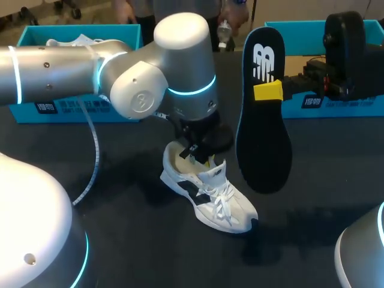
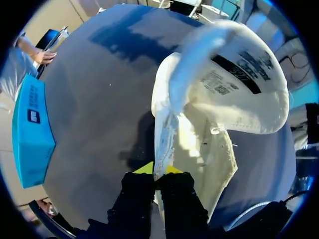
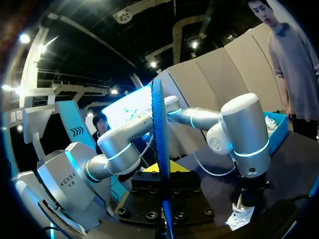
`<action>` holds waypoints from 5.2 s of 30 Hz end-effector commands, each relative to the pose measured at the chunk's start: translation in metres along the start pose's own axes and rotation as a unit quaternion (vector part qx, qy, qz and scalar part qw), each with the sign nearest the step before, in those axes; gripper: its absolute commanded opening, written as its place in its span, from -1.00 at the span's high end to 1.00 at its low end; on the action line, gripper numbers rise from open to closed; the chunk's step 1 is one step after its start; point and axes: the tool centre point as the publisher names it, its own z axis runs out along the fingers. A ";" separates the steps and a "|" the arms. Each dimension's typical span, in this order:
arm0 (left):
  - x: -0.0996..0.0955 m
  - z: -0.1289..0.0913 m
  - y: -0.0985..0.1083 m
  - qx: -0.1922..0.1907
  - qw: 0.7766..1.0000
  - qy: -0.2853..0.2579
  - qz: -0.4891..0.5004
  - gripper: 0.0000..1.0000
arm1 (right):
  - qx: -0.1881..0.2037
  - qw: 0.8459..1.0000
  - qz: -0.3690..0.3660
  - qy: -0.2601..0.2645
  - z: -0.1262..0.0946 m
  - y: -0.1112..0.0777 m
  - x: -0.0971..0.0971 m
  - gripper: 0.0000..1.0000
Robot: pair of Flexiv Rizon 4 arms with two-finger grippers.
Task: Take the shoe out of the shoebox, open the shoe tongue, remove and reinsert the insole, then place the shoe into the shoebox
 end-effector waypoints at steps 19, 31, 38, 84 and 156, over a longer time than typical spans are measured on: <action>0.026 -0.068 -0.013 0.010 0.964 -0.034 0.262 1.00 | 0.002 1.000 0.000 0.001 0.003 0.002 -0.003 1.00; 0.026 -0.068 -0.013 0.010 0.964 -0.034 0.262 1.00 | 0.002 1.000 0.000 0.001 0.003 0.002 -0.003 1.00; 0.033 -0.073 -0.007 0.012 0.945 -0.031 0.327 1.00 | 0.002 1.000 0.000 0.001 0.003 0.002 -0.003 1.00; 0.009 0.011 -0.042 -0.011 0.901 0.051 0.430 1.00 | 0.002 1.000 0.000 0.001 0.003 0.002 -0.003 1.00; -0.019 -0.184 -0.017 0.175 0.735 -0.460 0.467 -1.00 | 0.002 1.000 0.000 0.001 0.003 0.002 -0.003 1.00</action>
